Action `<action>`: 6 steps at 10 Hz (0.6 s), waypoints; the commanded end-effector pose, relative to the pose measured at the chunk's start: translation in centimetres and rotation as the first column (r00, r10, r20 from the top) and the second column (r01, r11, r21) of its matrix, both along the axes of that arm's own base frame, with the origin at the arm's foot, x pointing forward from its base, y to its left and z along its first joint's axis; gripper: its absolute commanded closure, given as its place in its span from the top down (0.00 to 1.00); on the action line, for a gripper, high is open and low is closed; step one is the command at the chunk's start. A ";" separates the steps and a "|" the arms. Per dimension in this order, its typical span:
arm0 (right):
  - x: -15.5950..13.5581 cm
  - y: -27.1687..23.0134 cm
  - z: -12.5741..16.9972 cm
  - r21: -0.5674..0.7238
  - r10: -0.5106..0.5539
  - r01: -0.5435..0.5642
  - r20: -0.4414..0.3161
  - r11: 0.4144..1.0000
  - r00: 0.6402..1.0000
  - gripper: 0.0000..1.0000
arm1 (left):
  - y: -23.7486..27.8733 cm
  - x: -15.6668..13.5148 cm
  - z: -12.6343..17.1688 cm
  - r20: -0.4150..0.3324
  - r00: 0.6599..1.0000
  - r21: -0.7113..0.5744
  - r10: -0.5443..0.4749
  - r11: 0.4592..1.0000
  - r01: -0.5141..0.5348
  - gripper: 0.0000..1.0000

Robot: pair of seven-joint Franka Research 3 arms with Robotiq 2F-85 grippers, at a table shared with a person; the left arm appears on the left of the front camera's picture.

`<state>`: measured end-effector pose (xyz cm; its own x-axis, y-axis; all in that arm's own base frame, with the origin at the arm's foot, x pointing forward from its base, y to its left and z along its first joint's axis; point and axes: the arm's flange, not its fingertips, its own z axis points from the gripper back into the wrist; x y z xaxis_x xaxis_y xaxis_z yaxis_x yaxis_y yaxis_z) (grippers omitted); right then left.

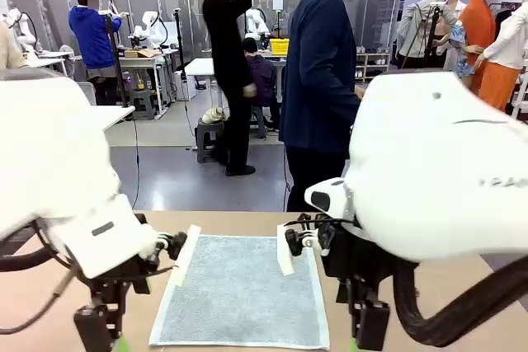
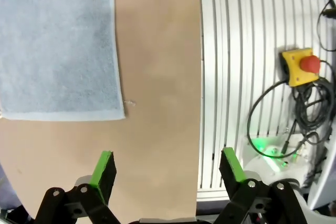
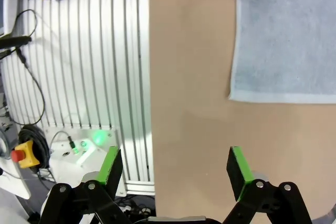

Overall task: Fold the towels and place them in the basket.
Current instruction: When a person lays out a Towel with hook on the table, fold it in half twice.

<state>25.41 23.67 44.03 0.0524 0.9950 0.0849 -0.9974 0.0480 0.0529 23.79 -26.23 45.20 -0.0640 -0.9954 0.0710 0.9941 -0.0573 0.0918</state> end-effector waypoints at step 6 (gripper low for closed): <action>1.6 0.0 -6.2 -0.034 0.047 -0.045 0.046 0.998 0.998 1.00 | 2.7 1.8 -8.9 0.024 0.999 0.021 -0.030 0.999 0.029 1.00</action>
